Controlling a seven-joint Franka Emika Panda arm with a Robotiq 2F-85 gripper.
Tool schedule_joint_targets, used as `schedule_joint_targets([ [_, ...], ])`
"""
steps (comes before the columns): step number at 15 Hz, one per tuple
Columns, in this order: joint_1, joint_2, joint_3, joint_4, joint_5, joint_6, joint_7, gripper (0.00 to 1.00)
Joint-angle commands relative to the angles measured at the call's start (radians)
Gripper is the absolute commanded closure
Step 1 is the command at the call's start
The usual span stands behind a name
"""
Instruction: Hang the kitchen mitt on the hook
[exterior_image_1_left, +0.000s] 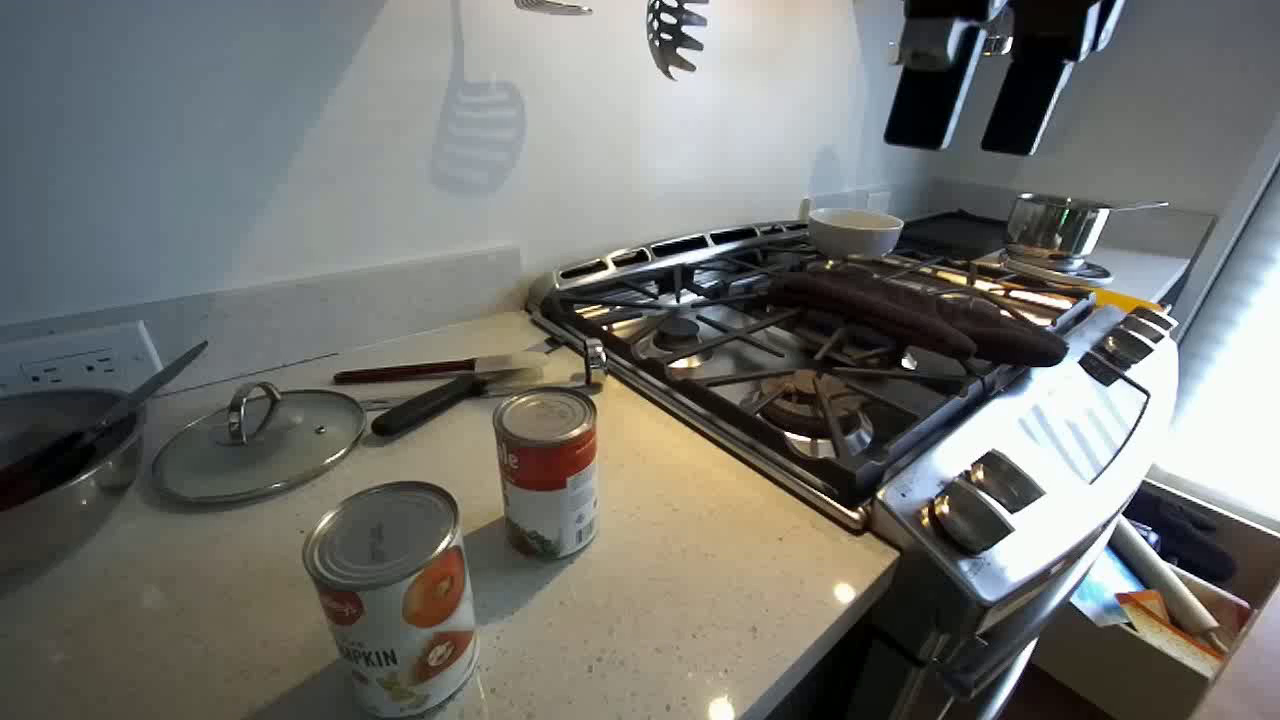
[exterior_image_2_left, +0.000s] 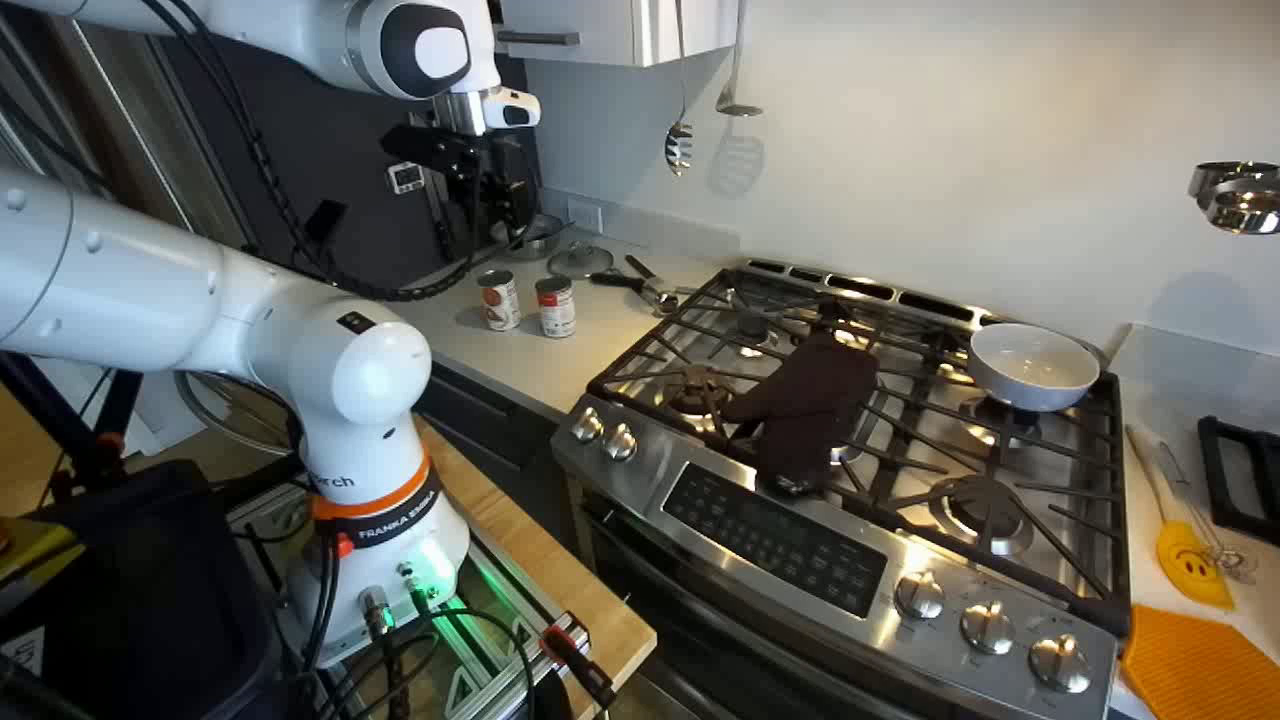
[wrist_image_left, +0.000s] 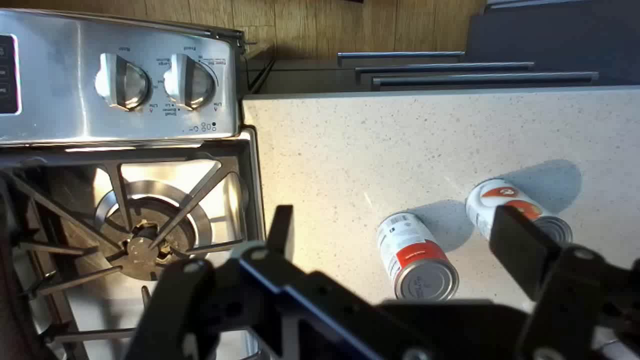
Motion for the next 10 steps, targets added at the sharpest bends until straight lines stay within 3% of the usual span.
schedule_joint_targets([
  [1,0.000,0.000,-0.001,0.002,-0.001,-0.002,0.000,0.00],
  [8,-0.011,0.031,-0.004,0.019,-0.026,-0.031,-0.016,0.00],
  [10,-0.031,0.038,-0.087,0.025,-0.040,-0.046,-0.116,0.00],
])
